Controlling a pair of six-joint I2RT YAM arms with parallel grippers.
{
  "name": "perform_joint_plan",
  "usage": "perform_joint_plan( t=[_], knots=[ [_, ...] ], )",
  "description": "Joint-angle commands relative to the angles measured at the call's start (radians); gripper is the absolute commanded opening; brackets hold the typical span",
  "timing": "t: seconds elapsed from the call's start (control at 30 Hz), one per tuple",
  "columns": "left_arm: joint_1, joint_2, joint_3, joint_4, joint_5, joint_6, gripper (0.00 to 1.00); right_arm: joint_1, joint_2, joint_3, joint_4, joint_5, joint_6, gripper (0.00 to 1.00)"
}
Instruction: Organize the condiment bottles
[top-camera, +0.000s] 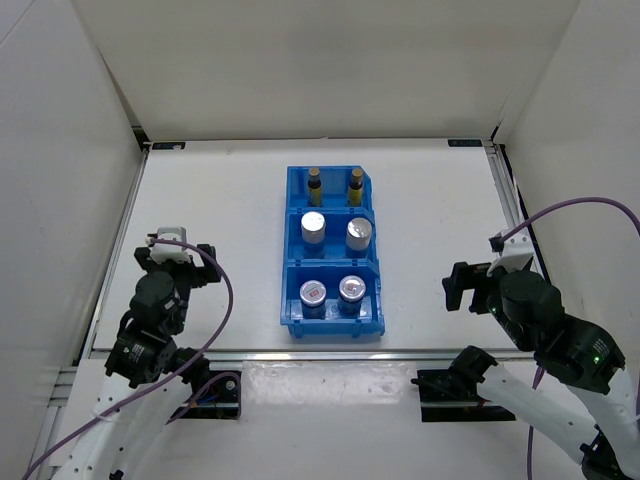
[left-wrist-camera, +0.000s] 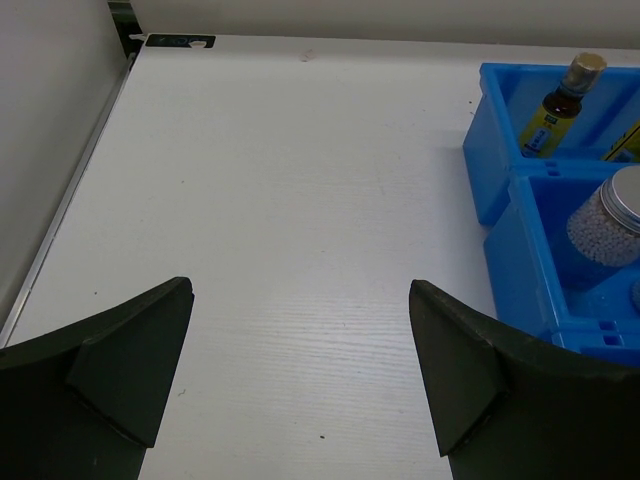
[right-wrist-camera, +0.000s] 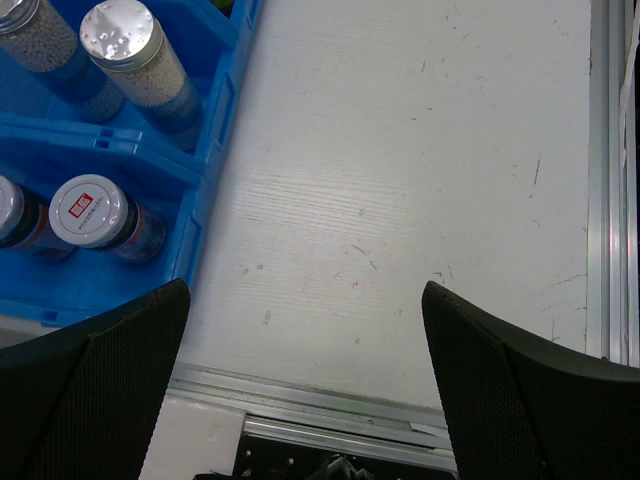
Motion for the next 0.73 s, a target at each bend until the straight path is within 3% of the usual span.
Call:
perform_joint_plan(
  t=[0.0,0.7],
  knots=[
    [-0.003,0.007,-0.003,0.023,-0.003,0.008,1.00,0.003,0.008,0.002,0.035,0.014,-0.007,1.00],
    [-0.003,-0.003,-0.022,0.023,0.007,0.027,1.00,0.003,0.057,0.002,0.044,-0.010,-0.018,1.00]
  ],
)
